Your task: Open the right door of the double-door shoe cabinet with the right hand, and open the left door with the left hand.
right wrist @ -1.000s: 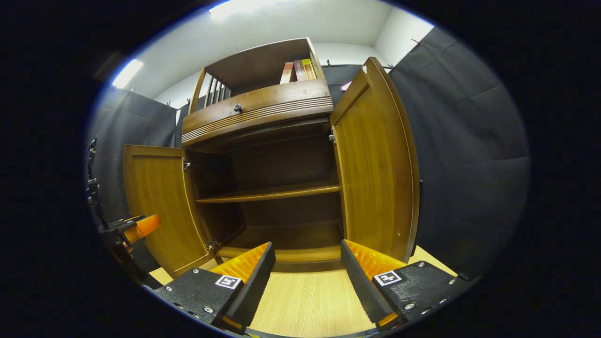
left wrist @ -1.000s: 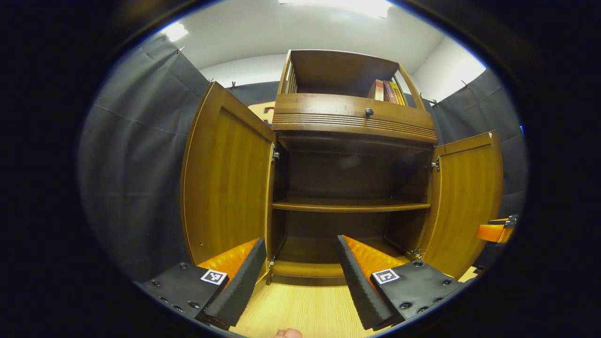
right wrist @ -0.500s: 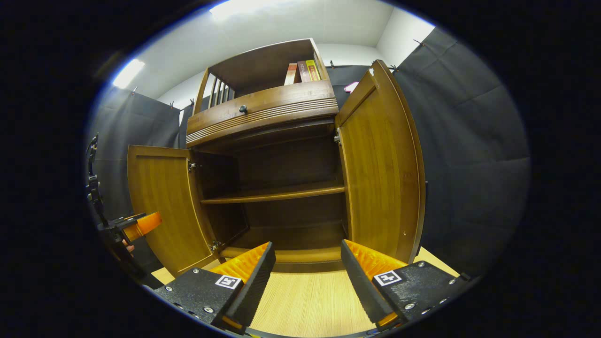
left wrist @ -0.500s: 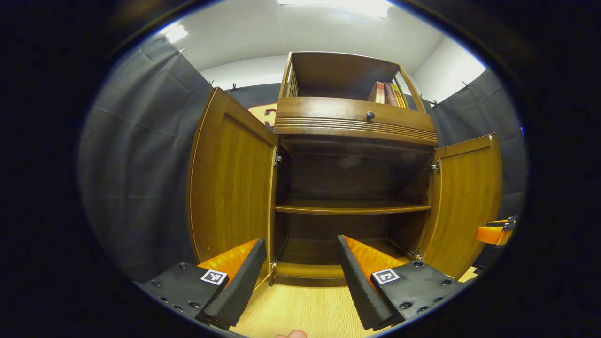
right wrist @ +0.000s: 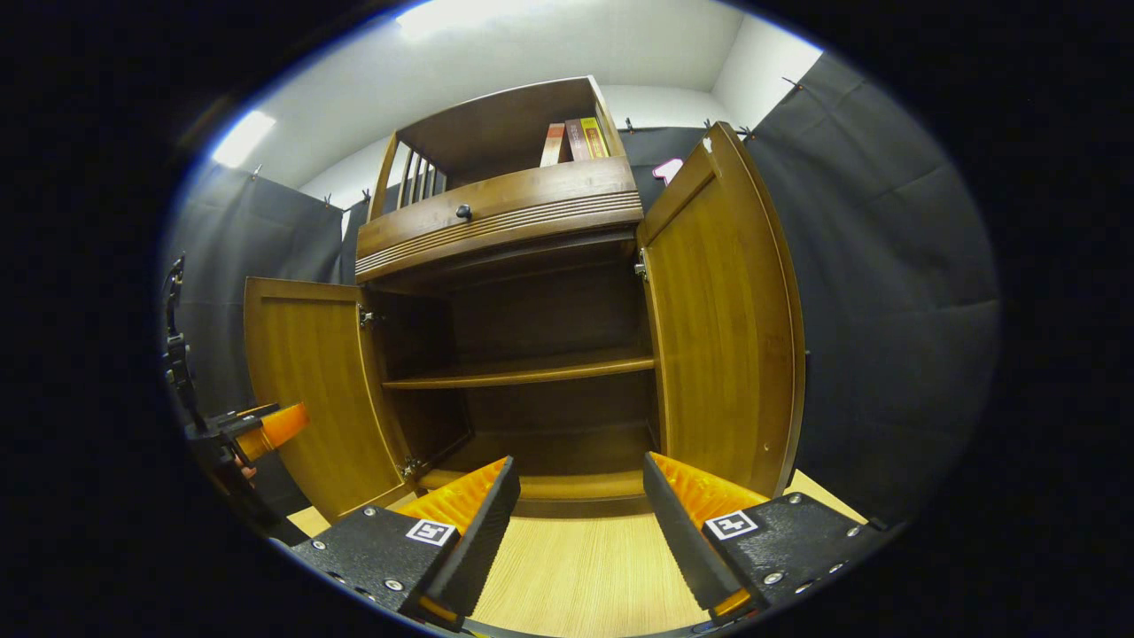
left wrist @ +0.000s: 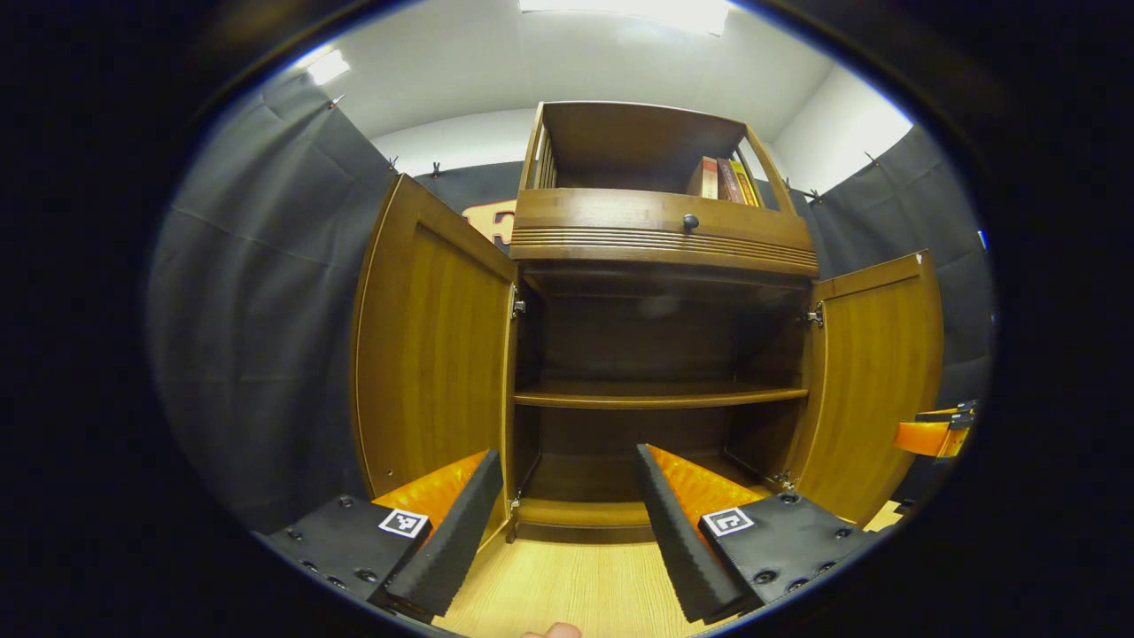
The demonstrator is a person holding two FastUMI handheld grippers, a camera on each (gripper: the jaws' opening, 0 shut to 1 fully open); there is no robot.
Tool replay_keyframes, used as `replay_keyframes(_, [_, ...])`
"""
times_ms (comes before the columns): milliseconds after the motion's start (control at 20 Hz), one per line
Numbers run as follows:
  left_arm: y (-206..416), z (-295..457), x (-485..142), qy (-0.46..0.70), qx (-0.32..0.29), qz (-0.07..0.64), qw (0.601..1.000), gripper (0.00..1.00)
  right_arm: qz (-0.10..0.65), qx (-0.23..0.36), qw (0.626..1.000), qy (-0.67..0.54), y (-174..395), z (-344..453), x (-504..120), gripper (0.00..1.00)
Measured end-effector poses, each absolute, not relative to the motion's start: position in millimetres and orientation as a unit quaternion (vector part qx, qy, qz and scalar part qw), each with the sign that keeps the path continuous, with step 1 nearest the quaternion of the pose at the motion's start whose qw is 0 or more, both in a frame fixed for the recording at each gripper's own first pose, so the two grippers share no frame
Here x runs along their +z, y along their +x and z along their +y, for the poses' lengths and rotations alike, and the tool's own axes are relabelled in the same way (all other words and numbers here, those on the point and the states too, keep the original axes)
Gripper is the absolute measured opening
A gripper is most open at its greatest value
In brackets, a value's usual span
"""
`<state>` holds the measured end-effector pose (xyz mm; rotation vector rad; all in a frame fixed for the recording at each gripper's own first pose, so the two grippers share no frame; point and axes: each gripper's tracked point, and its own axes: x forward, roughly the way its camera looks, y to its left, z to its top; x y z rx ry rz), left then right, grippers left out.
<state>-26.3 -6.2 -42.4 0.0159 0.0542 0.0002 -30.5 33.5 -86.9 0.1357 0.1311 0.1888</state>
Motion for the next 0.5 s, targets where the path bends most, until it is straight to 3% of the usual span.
replay_keyframes(300, [-27.6, -2.5, -39.9, 0.007, 0.003, 0.024, 1.000, 0.95, 0.065, 0.095, 0.991, 0.065, -32.3, 34.3, -85.9, 0.98])
replay_keyframes(350, [-28.1, -2.5, -39.5, 0.007, 0.003, 0.023, 1.000, 0.95, 0.065, 0.095, 0.991, 0.065, -32.3, 34.3, -85.4, 0.87])
replay_keyframes(500, [-28.6, -2.2, -39.1, 0.009, 0.003, 0.023, 1.000, 0.95, 0.064, 0.096, 0.991, 0.064, -32.8, 35.2, -84.8, 0.87])
